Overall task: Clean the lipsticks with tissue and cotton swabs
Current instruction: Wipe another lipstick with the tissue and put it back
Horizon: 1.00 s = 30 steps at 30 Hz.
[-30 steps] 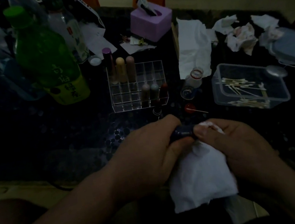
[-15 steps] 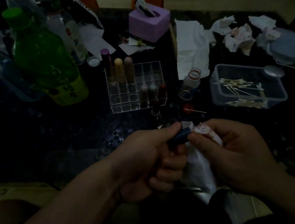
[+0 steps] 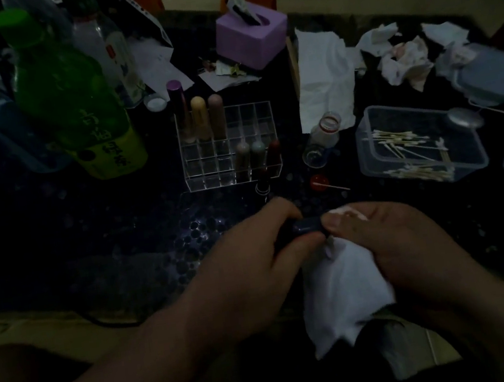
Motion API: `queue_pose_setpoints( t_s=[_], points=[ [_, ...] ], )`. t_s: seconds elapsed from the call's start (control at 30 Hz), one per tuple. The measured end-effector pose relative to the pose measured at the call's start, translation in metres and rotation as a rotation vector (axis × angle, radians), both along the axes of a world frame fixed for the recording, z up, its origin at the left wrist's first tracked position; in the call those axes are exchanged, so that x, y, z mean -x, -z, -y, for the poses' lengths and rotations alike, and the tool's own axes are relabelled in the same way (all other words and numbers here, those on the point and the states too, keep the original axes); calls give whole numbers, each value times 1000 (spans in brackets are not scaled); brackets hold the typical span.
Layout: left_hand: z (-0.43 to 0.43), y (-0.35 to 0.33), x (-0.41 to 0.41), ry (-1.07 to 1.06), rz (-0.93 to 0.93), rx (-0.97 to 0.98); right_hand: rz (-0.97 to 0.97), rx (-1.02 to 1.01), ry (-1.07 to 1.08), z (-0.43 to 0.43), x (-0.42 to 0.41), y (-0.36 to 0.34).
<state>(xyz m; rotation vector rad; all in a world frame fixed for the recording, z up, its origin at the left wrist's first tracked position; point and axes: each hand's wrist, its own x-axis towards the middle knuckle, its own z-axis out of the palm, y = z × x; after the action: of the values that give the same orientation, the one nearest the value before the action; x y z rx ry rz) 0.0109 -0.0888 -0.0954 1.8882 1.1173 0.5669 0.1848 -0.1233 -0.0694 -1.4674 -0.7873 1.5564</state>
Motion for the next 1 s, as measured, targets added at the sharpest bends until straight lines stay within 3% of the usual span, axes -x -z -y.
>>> queue_pose_setpoints(
  t_s=[0.13, 0.23, 0.3, 0.37, 0.43, 0.5, 0.6, 0.7, 0.8, 0.9, 1.0],
  points=[
    [-3, -11, -9, -148, 317, 906, 269, -247, 8, 4, 0, 4],
    [-2, -13, -8, -129, 421, 1093, 369, -330, -9, 4, 3, 7],
    [-3, -10, -7, -128, 382, 904, 425, -323, -9, 4, 4, 9],
    [-4, -2, -4, -78, 156, 411, 367, -246, 2, 4, 5, 7],
    [-1, 5, 2, 6, -162, -118, 131, -82, 26, 3, 6, 5],
    [0, 5, 7, 50, -245, -291, -116, 63, 47, 2, 7, 2],
    [-5, 3, 6, -70, -36, -8, -256, 102, 107, -2, 5, -2],
    [-15, -8, 4, -332, 383, 596, -439, 140, 164, -5, 3, -7],
    [-16, -16, 8, -266, 673, 1096, -574, 212, 192, -4, 4, -9],
    [-9, -17, 8, -180, 729, 1263, -622, 224, 158, -3, 5, -7],
    [-5, -13, 4, -235, 757, 1188, -564, 186, 162, -1, 3, -4]
  ],
)
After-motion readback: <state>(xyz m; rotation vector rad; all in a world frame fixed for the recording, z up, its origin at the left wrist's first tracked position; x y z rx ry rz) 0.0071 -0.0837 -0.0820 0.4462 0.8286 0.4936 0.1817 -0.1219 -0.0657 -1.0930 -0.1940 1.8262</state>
